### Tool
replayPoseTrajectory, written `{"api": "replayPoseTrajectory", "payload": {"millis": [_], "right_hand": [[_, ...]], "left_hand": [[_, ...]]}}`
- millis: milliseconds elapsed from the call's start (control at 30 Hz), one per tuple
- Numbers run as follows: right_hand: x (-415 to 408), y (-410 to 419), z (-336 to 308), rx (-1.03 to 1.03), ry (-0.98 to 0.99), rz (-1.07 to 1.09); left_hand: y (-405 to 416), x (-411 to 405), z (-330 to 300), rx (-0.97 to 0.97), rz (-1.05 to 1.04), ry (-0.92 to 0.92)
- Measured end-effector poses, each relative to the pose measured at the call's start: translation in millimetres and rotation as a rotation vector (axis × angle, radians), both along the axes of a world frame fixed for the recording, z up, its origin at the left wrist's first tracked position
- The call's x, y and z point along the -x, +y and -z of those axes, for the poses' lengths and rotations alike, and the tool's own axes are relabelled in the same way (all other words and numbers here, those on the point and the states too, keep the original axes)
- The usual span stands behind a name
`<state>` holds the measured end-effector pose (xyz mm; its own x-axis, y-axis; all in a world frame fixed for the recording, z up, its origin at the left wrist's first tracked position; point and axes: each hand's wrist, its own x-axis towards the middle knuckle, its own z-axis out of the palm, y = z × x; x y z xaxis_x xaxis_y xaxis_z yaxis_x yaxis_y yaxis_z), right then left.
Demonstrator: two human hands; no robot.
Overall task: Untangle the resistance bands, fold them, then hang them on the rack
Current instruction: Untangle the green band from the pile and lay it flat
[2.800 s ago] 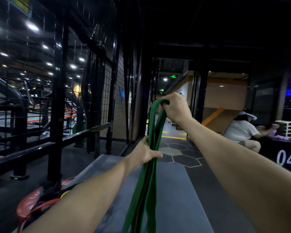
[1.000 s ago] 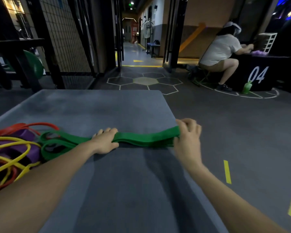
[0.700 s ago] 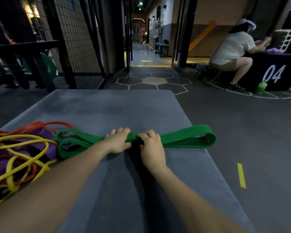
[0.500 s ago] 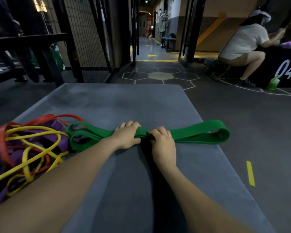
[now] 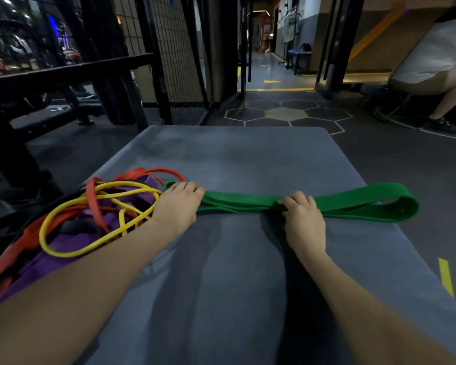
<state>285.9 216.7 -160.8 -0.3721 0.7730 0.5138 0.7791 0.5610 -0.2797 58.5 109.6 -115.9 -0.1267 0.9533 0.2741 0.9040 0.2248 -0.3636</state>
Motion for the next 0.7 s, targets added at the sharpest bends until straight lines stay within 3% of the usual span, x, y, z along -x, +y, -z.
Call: {"api": "replayPoseTrajectory", "payload": {"millis": [233, 367, 467, 700], "right_hand": [[-1.4, 1.5, 3.1, -0.032, 0.002, 0.002], [-0.5, 2.7, 5.2, -0.038, 0.014, 0.015], [-2.9, 4.0, 5.7, -0.034, 0.029, 0.004], [0.2, 2.9, 1.8, 0.032, 0.049, -0.072]], "left_hand": [[13.0, 10.4, -13.0, -0.077, 0.114, 0.226], [19.5, 8.5, -17.7, -0.096, 0.140, 0.251], [8.1, 8.2, 14.9, -0.049, 0.152, 0.143], [-4.4, 14.9, 29.1, -0.190, 0.169, -0.201]]}}
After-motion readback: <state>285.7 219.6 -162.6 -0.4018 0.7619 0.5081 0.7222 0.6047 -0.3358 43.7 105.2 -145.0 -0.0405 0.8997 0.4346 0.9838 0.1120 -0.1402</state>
